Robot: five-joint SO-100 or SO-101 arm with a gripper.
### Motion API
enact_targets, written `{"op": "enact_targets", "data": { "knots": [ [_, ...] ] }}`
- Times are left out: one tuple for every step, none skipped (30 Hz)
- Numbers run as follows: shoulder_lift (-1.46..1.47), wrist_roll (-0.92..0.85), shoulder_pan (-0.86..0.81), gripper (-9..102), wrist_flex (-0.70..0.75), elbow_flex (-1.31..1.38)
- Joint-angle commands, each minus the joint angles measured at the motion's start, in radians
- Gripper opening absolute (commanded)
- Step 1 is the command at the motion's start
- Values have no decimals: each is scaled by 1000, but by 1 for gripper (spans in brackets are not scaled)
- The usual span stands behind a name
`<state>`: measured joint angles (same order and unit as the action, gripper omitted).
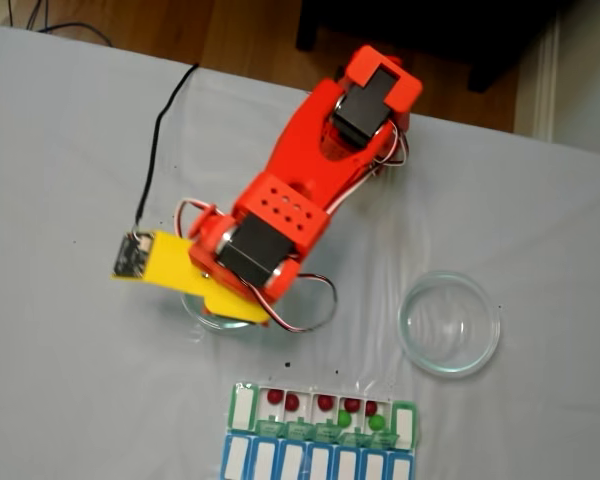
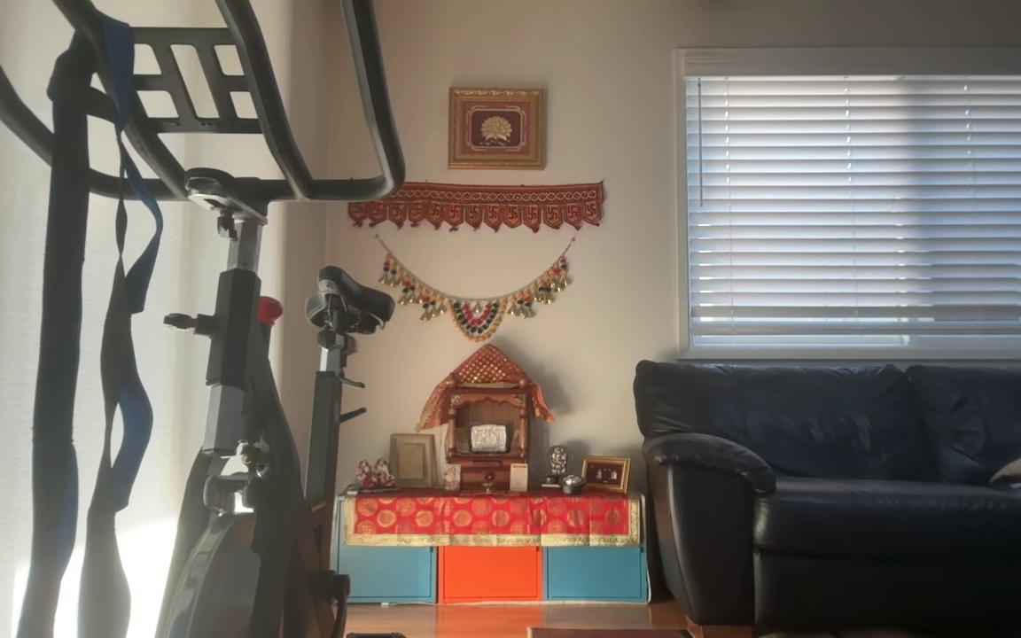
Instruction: Sort medicines into box.
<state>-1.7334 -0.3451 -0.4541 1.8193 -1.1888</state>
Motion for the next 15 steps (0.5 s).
{"op": "enact_targets", "data": {
  "knots": [
    [-110,23,-40,2,-60,-51],
    [-112,31,-44,2,-77,-80],
    [-124,35,-49,2,-98,-104],
    [-146,44,-57,2,-133,-137],
    [-152,49,-58,2,-146,-147],
    [-155,49,-61,2,-158,-156],
    [-156,49,-61,2,-167,-163],
    [-156,49,-61,2,-176,-173],
    [-156,48,-60,2,-186,-184],
    [-156,44,-58,2,-193,-199],
    [-161,41,-57,2,-202,-218],
    [-170,35,-55,2,-213,-238],
    [-181,31,-55,2,-224,-259],
    [-189,25,-57,2,-232,-273],
    [-193,17,-58,2,-233,-285]
  ]
}}
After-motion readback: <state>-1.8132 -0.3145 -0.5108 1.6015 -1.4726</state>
